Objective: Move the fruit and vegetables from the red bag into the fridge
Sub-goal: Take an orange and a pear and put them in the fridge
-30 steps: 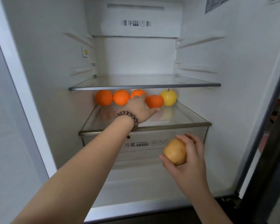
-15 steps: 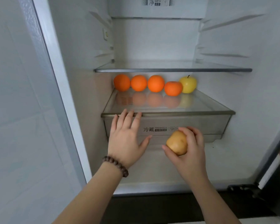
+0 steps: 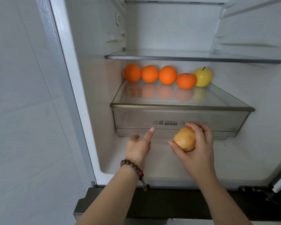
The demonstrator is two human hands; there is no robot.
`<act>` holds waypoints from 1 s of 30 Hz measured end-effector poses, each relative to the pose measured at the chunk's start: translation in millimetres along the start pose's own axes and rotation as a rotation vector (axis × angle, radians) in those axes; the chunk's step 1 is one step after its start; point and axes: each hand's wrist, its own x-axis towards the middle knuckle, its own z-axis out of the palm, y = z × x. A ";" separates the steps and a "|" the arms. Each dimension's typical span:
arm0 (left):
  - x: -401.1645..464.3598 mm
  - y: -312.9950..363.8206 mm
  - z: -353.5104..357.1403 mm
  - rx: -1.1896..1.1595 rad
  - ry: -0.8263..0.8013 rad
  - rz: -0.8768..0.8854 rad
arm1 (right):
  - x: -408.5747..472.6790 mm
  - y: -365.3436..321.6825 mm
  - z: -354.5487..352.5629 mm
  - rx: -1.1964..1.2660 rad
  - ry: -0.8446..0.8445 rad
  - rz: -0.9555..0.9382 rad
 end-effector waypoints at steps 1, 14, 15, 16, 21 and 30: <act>1.1 1.3 1.6 -0.080 -0.014 -0.016 | 0.2 -0.2 -0.8 0.002 0.000 -0.001; -25.2 -2.3 7.4 -0.425 -0.039 -0.045 | -1.9 -15.5 -26.4 0.079 -0.058 -0.086; -30.0 -3.7 6.8 -0.435 -0.030 -0.042 | -0.9 -18.4 -28.5 0.099 -0.056 -0.099; -35.8 -5.5 6.3 -0.445 -0.023 -0.041 | 0.1 -21.5 -30.4 0.120 -0.057 -0.110; -70.1 -14.6 -4.7 -0.458 -0.039 -0.040 | 3.6 -49.0 -43.2 0.216 -0.080 -0.192; -118.4 -23.7 -18.6 -0.515 -0.035 -0.105 | 55.4 -100.8 -67.5 0.324 -0.319 -0.319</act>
